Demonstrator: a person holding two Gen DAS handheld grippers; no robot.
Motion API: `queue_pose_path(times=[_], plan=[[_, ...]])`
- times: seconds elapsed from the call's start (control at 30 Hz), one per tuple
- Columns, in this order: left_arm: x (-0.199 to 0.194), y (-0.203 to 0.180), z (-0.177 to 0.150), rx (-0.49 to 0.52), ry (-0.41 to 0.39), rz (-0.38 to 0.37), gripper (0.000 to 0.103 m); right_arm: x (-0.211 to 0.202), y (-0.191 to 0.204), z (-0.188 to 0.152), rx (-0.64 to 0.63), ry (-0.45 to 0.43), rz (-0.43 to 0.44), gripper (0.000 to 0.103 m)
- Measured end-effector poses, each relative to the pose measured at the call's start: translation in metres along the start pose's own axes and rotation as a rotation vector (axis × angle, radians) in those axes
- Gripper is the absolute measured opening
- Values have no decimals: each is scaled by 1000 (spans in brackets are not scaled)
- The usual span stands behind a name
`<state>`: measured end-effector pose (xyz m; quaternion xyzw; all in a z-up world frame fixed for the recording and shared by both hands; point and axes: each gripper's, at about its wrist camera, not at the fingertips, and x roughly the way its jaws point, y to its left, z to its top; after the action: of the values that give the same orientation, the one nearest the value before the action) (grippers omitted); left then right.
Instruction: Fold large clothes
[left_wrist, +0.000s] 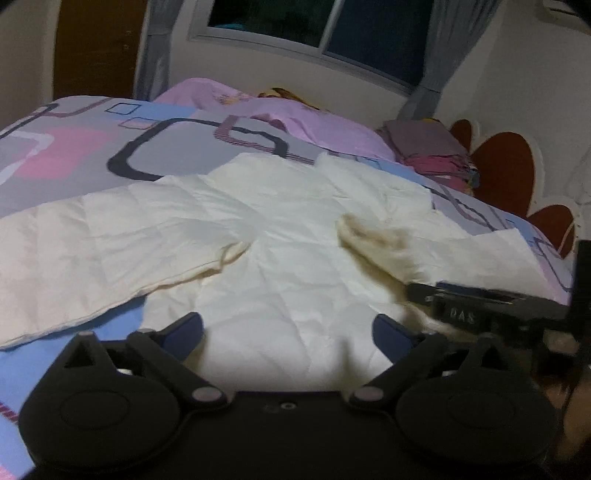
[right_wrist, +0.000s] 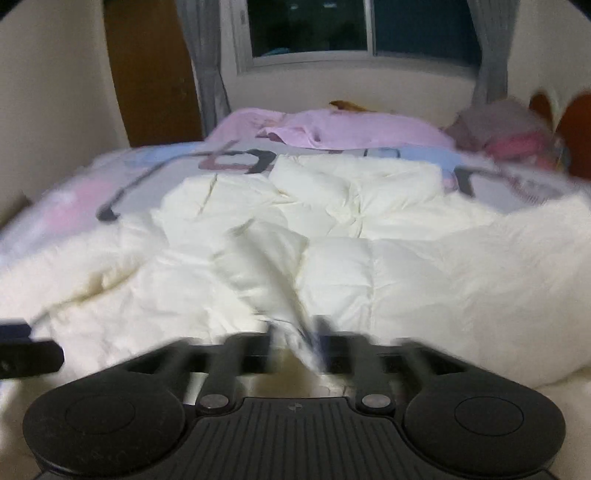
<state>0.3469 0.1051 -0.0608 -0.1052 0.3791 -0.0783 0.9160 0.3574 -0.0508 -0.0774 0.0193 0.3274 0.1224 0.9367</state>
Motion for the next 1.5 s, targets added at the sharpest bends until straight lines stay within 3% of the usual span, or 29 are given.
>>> queue_pose_path(times=[0.03,0.17,0.27,0.37,0.47,0.53,0.6,0.67,0.7,0.73,0.77,0.83,0.93,1.07,1.13,1.2,1.3,1.4,1.5], plan=[[2,-1,1,4,-6,-15,103,-12,-2,-1,2,-38,27,74],[24,-19,9,13,2,-119,102,-44,-43,2,100,-77,-17,72],[51,-34,16,-21,31,-212,92,-59,-89,2,169,-62,-51,52],[75,-43,20,-45,58,-238,78,-75,-132,-6,232,-19,-90,44],[94,-51,24,-58,82,-246,69,-81,-173,-22,314,39,-155,44],[103,-59,24,-36,99,-226,55,-79,-193,-29,354,58,-207,44],[111,-64,21,-22,118,-203,32,-72,-208,-28,383,59,-221,44],[110,-63,22,-31,108,-207,19,-60,-217,-26,393,57,-237,43],[105,-62,23,-26,81,-196,16,-55,-220,-25,393,66,-250,40],[98,-59,25,-29,53,-186,13,-49,-225,-24,398,82,-257,25],[90,-54,27,-44,20,-174,11,-44,-229,-23,408,94,-258,19],[69,-40,29,-68,-49,-134,6,-38,-232,-24,414,99,-261,18],[54,-14,25,-82,-84,-39,6,-35,-230,-28,378,111,-239,18],[68,-1,12,-99,5,-11,6,-28,-225,-34,303,139,-250,18],[69,-3,8,-85,10,17,16,-36,-224,-33,258,142,-234,19],[62,-1,7,-84,-10,73,48,-56,-225,-32,229,112,-206,19],[37,3,10,-72,-100,130,52,-84,-232,-24,242,36,-178,19],[33,-19,21,15,-150,105,52,-76,-238,-4,279,16,-168,19],[58,-50,27,93,-101,41,54,-39,-234,10,288,56,-137,19]])
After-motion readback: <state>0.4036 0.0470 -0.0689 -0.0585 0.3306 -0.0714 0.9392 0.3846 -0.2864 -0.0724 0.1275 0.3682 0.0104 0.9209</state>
